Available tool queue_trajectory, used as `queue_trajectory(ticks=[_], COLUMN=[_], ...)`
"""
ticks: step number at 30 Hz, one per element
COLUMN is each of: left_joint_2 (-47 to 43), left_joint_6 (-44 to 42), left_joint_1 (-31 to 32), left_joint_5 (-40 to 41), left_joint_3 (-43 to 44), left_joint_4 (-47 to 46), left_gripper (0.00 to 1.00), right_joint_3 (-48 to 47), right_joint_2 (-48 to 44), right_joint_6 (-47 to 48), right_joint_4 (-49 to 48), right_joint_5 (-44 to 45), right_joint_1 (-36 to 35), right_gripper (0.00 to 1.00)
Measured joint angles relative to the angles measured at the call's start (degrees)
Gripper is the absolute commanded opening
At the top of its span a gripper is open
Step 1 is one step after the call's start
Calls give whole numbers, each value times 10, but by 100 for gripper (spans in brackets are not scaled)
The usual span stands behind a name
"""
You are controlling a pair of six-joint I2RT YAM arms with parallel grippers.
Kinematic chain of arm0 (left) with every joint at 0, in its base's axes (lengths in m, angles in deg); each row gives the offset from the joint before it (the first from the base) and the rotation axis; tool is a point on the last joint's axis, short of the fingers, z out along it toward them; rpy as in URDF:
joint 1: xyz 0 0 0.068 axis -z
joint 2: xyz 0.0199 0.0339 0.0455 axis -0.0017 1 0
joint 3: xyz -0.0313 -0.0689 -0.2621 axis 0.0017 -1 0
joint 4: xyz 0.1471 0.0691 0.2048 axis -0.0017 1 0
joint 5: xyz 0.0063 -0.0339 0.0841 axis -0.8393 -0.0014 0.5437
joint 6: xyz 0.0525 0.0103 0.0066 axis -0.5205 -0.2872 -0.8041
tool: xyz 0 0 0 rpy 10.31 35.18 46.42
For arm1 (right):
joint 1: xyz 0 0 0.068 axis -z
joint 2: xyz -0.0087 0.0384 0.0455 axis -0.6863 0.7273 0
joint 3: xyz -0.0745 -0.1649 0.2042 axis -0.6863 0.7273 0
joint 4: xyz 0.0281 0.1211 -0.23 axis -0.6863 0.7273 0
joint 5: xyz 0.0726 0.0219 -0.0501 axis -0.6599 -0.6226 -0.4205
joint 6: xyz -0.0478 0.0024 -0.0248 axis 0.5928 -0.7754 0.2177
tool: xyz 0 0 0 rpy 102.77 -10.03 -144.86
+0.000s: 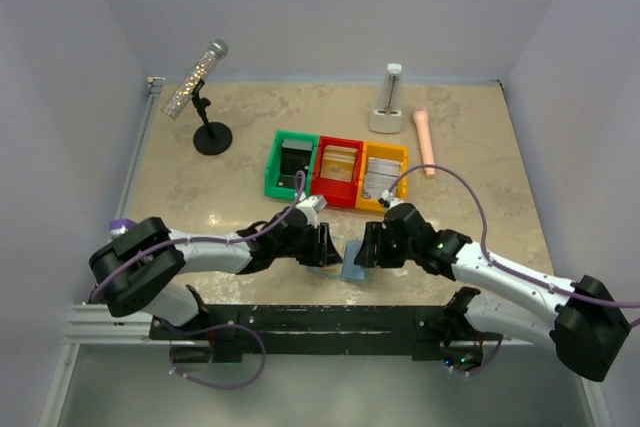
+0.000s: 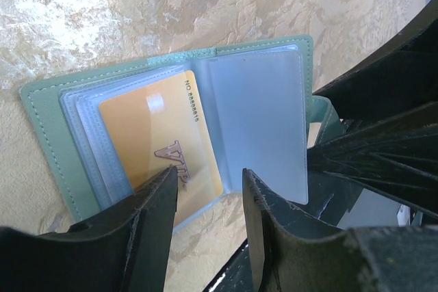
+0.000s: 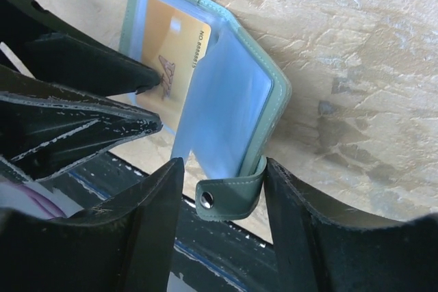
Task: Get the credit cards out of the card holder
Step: Open the card holder at the center of the board.
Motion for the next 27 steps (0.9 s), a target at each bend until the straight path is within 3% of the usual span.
queue_trajectory(ticks=[3, 11, 14, 18, 27], left_joint_2=[2, 17, 21, 20, -18], left_joint_6=[0, 4, 5, 5, 5], left_joint_1=[0, 0, 0, 0, 0], left_joint_5=[0, -5, -7, -7, 16], left_joint_3=[0, 0, 0, 0, -5], left_joint_4=[-4, -27, -34, -35, 5], left_gripper=[47, 48, 47, 48, 59], right_joint_3=[9, 12, 12, 12, 10], right_joint_2=[-18, -12, -11, -2, 36], right_joint_6=[-2, -4, -4, -3, 1], right_joint_4=[-3, -10, -14, -13, -11], right_joint_5=[-2, -22, -27, -27, -26], right_joint_1=[0, 0, 0, 0, 1], right_gripper=[62, 62, 53, 33, 12])
